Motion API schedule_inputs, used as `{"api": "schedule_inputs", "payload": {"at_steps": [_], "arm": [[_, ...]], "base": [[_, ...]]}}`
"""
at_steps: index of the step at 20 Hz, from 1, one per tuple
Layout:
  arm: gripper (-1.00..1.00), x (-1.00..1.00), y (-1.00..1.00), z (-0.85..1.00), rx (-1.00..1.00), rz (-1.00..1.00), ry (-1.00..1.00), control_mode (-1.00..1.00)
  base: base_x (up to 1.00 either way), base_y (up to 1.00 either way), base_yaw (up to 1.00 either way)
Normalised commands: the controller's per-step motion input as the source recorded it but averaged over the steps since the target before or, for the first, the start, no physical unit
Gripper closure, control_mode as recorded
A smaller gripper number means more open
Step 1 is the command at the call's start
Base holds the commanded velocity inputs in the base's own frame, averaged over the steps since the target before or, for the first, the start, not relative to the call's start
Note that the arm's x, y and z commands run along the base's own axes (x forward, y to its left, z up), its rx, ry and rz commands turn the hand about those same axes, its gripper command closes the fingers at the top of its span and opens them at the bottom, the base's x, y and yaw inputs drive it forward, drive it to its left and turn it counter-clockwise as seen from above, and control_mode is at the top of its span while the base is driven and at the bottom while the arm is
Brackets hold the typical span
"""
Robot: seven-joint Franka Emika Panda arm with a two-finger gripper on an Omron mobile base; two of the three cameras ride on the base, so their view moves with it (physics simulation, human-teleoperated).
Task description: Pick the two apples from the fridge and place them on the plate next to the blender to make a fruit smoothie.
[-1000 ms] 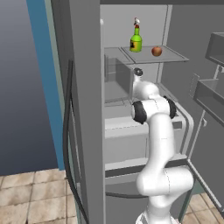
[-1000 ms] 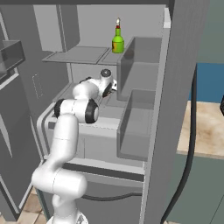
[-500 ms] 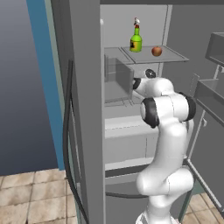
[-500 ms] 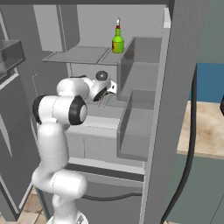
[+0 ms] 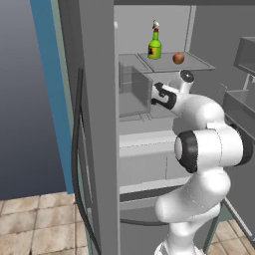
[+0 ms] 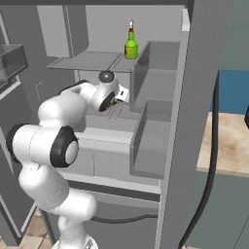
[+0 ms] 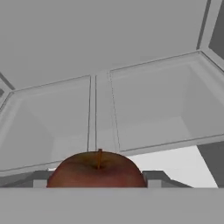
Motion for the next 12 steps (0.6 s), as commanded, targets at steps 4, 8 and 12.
{"api": "schedule_inputs", "payload": {"at_steps": [4,8,12], "arm": [[1.00,-1.00,0.00,0.52,-0.02,0.00,0.35,-1.00],[1.00,-1.00,0.09,0.14,-0.09,0.00,0.24,-1.00],[1.00,-1.00,0.27,0.01,-0.04,0.08,-0.20,-1.00]], "base": [[0.00,0.00,0.00],[0.00,0.00,0.00],[0.00,0.00,0.00]]}}
